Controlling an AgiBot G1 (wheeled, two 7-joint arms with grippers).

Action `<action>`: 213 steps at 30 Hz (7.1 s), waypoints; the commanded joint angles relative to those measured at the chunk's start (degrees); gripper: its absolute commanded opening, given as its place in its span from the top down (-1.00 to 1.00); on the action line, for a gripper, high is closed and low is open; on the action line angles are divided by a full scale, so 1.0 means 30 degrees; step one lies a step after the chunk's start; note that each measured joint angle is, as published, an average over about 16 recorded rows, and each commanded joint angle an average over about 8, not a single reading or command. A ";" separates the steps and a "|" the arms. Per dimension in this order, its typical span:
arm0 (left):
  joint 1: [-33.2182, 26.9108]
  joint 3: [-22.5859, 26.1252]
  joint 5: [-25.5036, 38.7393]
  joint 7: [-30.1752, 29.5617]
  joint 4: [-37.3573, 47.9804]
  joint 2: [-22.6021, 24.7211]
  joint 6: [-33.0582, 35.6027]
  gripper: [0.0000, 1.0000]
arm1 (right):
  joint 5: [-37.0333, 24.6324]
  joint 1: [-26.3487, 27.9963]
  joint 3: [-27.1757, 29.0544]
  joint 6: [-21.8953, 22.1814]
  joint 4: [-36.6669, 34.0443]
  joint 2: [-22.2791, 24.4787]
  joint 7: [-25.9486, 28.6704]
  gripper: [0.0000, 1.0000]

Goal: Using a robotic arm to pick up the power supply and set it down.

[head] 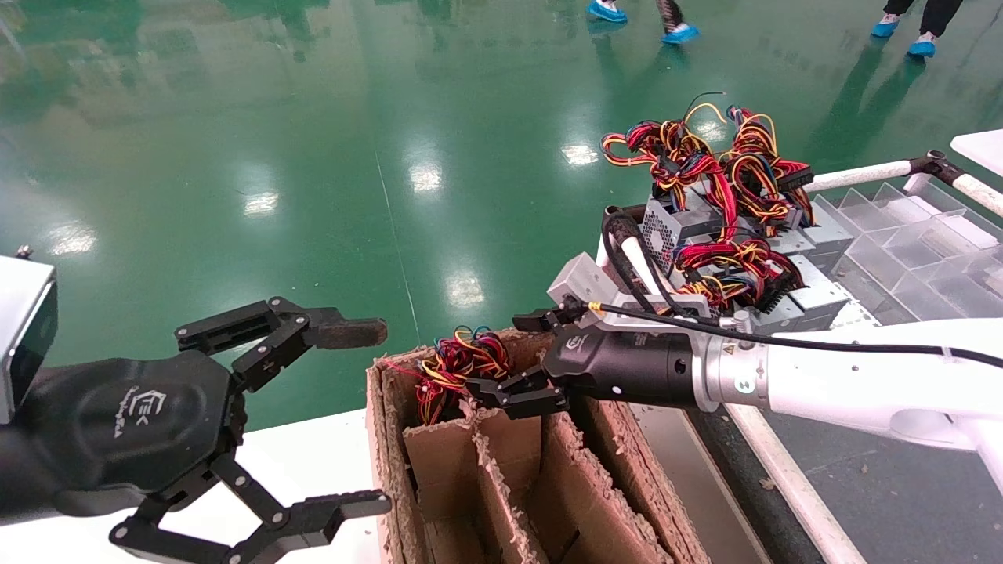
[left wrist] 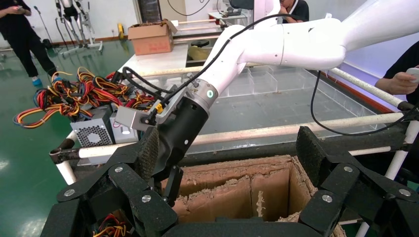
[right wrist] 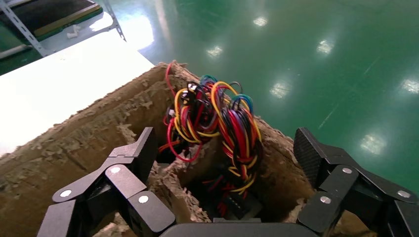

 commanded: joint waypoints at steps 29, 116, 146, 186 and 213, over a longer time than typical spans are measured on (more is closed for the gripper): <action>-0.0009 0.0040 -0.0027 0.0020 0.0000 -0.0016 -0.0017 -1.00 | 0.0860 -0.0463 0.0581 0.0138 -0.2179 -0.0674 -0.2350 1.00; -0.0032 0.0146 -0.0101 0.0073 0.0001 -0.0061 -0.0064 -1.00 | 0.4670 0.9842 0.6110 -0.3076 -1.2437 1.0606 -0.5558 1.00; -0.0039 0.0180 -0.0124 0.0090 0.0001 -0.0074 -0.0079 -1.00 | 0.3711 0.7097 0.5295 -0.5646 -1.6102 0.8918 -0.6743 1.00; -0.0048 0.0223 -0.0153 0.0112 0.0001 -0.0092 -0.0097 -1.00 | 0.3700 0.7776 0.5284 -0.4418 -1.6534 0.7375 -0.6896 -1.00; -0.0057 0.0262 -0.0170 0.0131 0.0025 -0.0099 -0.0102 -1.00 | 0.6621 0.3186 0.5863 -0.6035 -0.7669 0.8082 -0.5288 -1.00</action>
